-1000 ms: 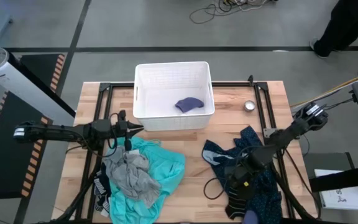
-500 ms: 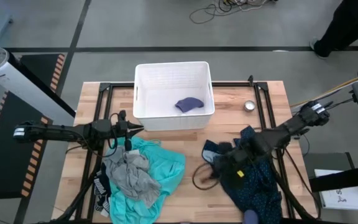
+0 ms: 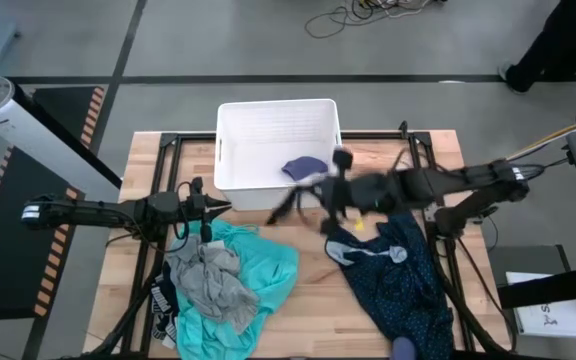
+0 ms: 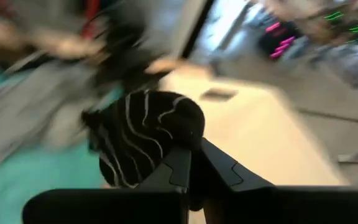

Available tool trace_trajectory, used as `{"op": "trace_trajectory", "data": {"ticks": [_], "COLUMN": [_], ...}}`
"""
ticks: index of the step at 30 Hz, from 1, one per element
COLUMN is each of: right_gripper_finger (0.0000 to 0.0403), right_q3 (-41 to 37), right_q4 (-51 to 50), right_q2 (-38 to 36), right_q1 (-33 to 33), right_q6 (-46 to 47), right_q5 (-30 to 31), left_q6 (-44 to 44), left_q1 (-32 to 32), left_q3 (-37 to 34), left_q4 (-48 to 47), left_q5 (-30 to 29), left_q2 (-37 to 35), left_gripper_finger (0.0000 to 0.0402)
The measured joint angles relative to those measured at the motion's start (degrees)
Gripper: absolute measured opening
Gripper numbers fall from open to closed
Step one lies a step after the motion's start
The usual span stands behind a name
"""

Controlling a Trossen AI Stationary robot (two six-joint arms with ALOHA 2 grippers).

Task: Sort clothes
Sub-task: Put the black sock into the white bin, then put the gray shirt into the white bin

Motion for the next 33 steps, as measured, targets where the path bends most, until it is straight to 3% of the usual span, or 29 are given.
{"op": "trace_trajectory", "data": {"ticks": [4,14,19,26,30,33], "right_gripper_finger": [0.0000,0.0000,0.0029,0.0133,0.0178,0.0168], "right_q3": [0.0,0.0,0.0,3.0,6.3,8.4], "right_q4": [7.1,6.9,4.9,-0.1,-5.7,-9.9], "right_q2": [0.4,6.4,11.0,14.1,13.5,11.7], "right_q1": [-8.5,-27.0,-29.8,-29.7,-29.8,-29.4], "right_q6": [-2.6,1.5,2.9,2.8,1.2,-1.4], "right_q5": [-2.5,-15.1,-15.4,-16.9,-20.2,-20.4], "left_q6": [0.0,0.2,-0.4,-0.7,1.3,4.5], "left_q1": [0.0,0.0,0.0,0.0,-0.2,-0.6], "left_q3": [0.0,0.0,0.0,0.5,6.0,13.1], "left_q4": [0.0,0.0,0.0,0.0,-2.3,-10.4], "left_q5": [0.0,0.0,0.0,2.4,5.3,5.6], "left_q2": [0.0,0.1,0.4,1.6,2.3,3.5], "left_gripper_finger": [0.0038,0.0038,0.0038,0.0038,0.0038,0.0037]}}
